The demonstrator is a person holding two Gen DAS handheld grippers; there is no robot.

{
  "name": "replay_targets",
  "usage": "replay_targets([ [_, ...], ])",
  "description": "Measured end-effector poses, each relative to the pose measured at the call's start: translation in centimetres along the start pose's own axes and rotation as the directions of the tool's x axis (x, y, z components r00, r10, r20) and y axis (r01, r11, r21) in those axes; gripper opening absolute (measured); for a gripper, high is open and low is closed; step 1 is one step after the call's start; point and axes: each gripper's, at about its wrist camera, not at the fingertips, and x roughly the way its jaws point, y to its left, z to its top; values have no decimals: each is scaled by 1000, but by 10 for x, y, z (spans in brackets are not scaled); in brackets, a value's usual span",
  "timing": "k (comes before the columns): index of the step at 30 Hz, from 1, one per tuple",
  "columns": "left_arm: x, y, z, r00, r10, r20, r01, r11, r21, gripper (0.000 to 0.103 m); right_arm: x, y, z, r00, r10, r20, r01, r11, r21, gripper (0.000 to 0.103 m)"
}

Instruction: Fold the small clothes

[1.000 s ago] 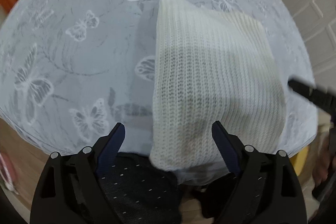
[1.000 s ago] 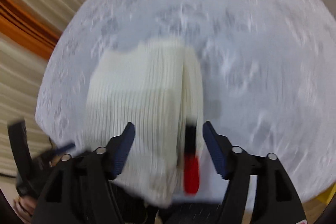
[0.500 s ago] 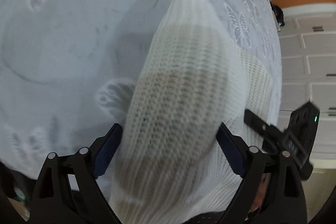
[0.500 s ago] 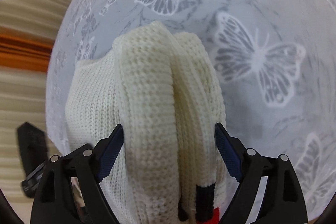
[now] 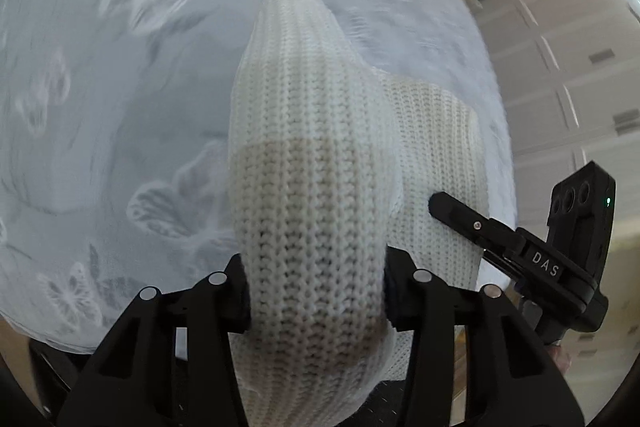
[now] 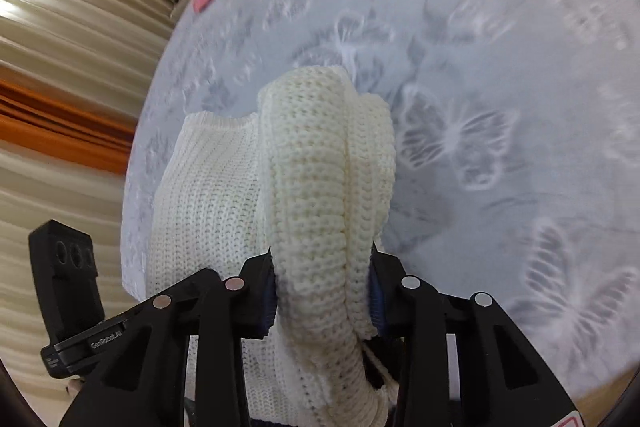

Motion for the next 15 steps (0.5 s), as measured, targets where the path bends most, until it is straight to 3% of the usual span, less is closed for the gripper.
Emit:
replay_targets([
  [6,-63,-62,-2,995,-88,35,85,992,95,46,-101,41,-1,987,-1,160,11,998,-64,35],
  [11,-139,-90,-1,980,-152,131,127,975,182,46,-170,97,-11,952,75,297,-27,986,-163,35],
  [15,-206,-97,-1,957,-188,220,129,958,256,47,-206,145,-15,914,157,374,-63,966,-251,35],
])
